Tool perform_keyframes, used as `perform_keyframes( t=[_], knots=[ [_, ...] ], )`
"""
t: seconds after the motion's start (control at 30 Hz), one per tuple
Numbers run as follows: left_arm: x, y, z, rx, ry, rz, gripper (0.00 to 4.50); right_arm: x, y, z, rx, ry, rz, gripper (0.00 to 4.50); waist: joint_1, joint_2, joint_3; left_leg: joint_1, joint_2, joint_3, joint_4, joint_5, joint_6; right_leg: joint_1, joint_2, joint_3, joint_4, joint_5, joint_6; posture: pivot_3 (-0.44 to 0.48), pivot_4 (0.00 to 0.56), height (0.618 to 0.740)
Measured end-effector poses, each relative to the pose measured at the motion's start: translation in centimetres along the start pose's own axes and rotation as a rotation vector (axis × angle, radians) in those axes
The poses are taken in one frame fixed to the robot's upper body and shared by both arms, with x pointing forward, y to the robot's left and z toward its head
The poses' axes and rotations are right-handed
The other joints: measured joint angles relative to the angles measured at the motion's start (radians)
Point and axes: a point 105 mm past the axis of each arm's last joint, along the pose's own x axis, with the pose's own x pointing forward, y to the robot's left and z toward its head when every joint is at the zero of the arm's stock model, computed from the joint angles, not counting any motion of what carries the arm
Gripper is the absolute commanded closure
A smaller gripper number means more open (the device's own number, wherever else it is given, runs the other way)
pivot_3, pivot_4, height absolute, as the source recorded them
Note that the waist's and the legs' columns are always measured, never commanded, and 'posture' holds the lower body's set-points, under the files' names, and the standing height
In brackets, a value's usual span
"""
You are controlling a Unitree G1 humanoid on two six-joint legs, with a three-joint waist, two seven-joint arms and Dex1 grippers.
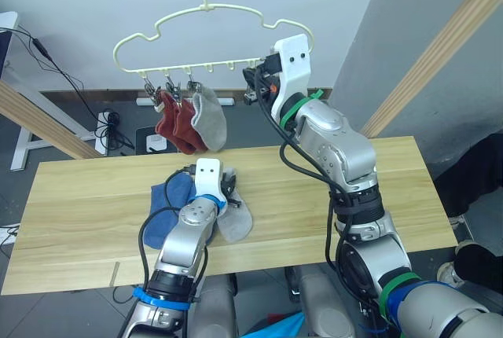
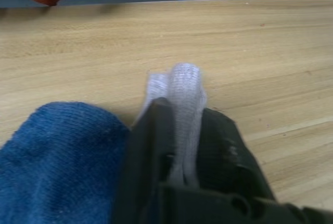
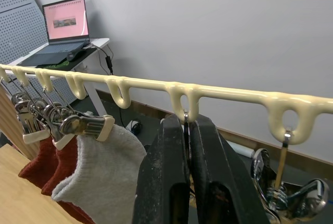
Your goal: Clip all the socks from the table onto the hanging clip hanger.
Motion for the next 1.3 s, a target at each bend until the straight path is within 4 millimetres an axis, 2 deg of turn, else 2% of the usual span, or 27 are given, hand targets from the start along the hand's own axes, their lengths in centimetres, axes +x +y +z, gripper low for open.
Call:
perform_keyframes(
  t=[0.13, 0.2, 0.4, 0.6, 0.97, 1.1, 1.3],
  knots=[
    [-0.3, -0.2, 0.1, 0.033, -0.043, 0.004, 4.47, 0.0, 0.0, 0.0, 0.001, 0.0, 0.0, 4.5, 0.0, 0.0, 0.0, 0.0, 0.0, 0.0, -0.001, 0.0, 0.0, 0.0, 0.0, 0.0, 0.0, 0.0, 0.0, -0.143, 0.358, 0.733],
    [-0.8, -0.6, 0.7, 0.065, -0.102, -0.003, 4.47, 0.0, 0.0, 0.0, 0.0, -0.001, 0.0, 4.5, 0.0, 0.0, 0.0, -0.001, 0.0, 0.0, -0.001, 0.0, 0.0, 0.0, 0.0, 0.0, -0.001, 0.0, 0.0, -0.143, 0.358, 0.733],
    [-3.1, -2.2, 6.9, 0.263, -0.458, -0.03, 4.47, 0.0, 0.0, 0.0, 0.001, -0.001, 0.0, 4.5, 0.0, 0.0, 0.0, -0.001, 0.0, 0.0, -0.001, 0.0, 0.0, 0.0, 0.0, 0.0, -0.001, 0.0, 0.0, -0.144, 0.356, 0.733],
    [-4.4, -2.4, 10.5, 0.491, -0.685, 0.006, 4.47, 0.0, 0.2, 0.0, 0.014, 0.002, 0.011, 4.5, 0.0, 0.0, 0.0, -0.001, 0.0, 0.0, -0.001, 0.0, 0.0, -0.001, 0.0, 0.0, -0.001, 0.0, 0.0, -0.146, 0.36, 0.733],
    [-3.0, -2.2, 12.1, 0.572, -0.748, 0.041, 4.47, -0.1, 0.5, 0.0, 0.036, 0.013, 0.024, 4.5, 0.0, 0.0, 0.0, -0.001, 0.0, 0.0, -0.001, 0.0, 0.0, -0.001, 0.0, 0.0, -0.001, 0.0, 0.0, -0.143, 0.363, 0.733],
    [-3.2, -2.1, 13.0, 0.577, -0.788, 0.059, 4.47, -0.1, 0.5, -0.1, 0.038, 0.016, 0.025, 4.5, 0.0, 0.0, 0.0, -0.001, 0.0, 0.0, -0.001, 0.0, 0.0, -0.001, 0.0, 0.0, -0.002, 0.0, 0.0, -0.146, 0.364, 0.733],
    [-3.3, -1.2, 13.2, 0.573, -0.8, 0.106, 4.47, -0.1, 0.6, -0.1, 0.04, 0.022, 0.027, 4.5, 0.0, 0.0, 0.0, -0.001, 0.0, 0.0, -0.001, 0.0, 0.0, -0.001, 0.0, 0.0, -0.002, 0.0, 0.0, -0.145, 0.365, 0.733]
  ],
)
